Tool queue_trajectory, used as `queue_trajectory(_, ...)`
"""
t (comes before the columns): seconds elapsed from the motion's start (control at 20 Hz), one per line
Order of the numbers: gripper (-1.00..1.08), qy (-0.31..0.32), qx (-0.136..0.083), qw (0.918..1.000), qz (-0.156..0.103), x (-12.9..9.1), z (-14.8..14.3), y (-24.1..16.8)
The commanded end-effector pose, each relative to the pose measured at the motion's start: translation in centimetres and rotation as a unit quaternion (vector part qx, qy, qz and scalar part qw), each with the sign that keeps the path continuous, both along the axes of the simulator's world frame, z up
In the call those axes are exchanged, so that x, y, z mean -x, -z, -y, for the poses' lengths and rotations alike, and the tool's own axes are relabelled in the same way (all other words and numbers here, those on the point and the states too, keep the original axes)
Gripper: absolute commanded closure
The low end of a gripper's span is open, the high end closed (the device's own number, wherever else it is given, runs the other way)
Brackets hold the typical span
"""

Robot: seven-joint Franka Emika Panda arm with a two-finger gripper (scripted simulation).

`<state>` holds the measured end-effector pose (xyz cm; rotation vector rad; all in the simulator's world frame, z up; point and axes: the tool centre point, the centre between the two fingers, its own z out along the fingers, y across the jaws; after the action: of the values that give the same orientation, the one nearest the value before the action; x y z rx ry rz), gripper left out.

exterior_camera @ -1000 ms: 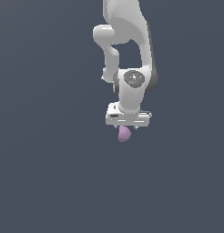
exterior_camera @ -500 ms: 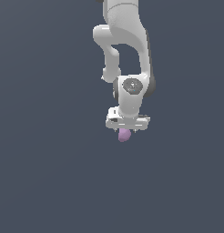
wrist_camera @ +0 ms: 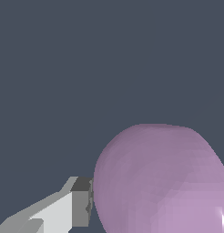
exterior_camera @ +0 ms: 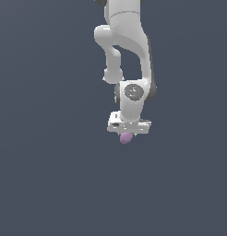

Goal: Pick up the object and move it to a goal position.

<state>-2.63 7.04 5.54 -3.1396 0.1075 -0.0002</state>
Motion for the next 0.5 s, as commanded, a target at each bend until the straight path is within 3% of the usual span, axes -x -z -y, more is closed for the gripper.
queue_trajectory(0.0,1.08,0.000,0.000,1.0000,0.000,-0.01,0.03,0.07)
queue_trajectory(0.45,1.08,0.000,0.000,1.0000,0.000,-0.05,0.07,-0.12)
